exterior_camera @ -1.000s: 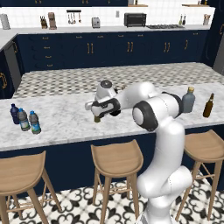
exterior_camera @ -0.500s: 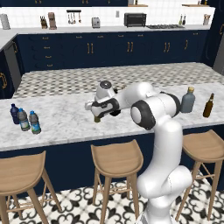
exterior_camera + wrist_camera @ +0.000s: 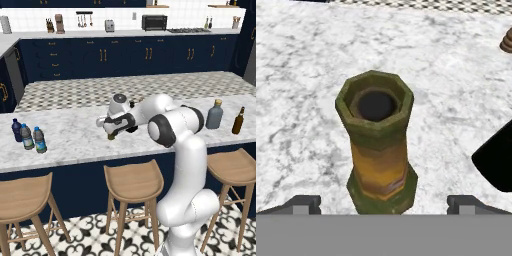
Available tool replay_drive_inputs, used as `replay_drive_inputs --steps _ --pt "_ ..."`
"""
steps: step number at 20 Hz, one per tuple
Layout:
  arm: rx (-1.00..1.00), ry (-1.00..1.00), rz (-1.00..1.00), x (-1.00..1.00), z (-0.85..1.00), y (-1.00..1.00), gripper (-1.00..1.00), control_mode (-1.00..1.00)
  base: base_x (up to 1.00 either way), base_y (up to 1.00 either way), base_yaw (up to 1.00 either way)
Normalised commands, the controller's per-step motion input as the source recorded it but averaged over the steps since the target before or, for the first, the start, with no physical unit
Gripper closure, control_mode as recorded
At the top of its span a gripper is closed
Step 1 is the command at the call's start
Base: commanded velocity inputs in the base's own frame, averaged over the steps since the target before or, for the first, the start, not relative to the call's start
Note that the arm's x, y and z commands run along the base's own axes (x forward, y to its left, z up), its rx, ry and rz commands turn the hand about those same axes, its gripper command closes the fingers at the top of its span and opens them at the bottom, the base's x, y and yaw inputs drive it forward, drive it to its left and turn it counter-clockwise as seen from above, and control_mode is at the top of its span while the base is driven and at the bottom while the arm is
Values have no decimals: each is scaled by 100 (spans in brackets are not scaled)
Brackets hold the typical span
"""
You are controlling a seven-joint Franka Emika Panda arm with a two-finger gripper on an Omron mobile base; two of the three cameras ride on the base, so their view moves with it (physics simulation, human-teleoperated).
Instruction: Move the plastic bottles in the middle to the plastics group, and the glass bottles in the middle to the glass group.
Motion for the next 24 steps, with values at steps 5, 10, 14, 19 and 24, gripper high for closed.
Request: replay_drive_inputs --steps 5,10,14,19,24 --pt "0 0 0 14 0 3 -100 -100 0 0 0" --pt "0 0 0 11 -1 0 -100 -100 0 0 0" --pt "0 0 0 0 0 0 -100 -100 0 0 0" --pt "0 0 0 0 0 0 100 -100 0 0 0" --pt "0 0 0 0 0 0 100 -100 0 0 0"
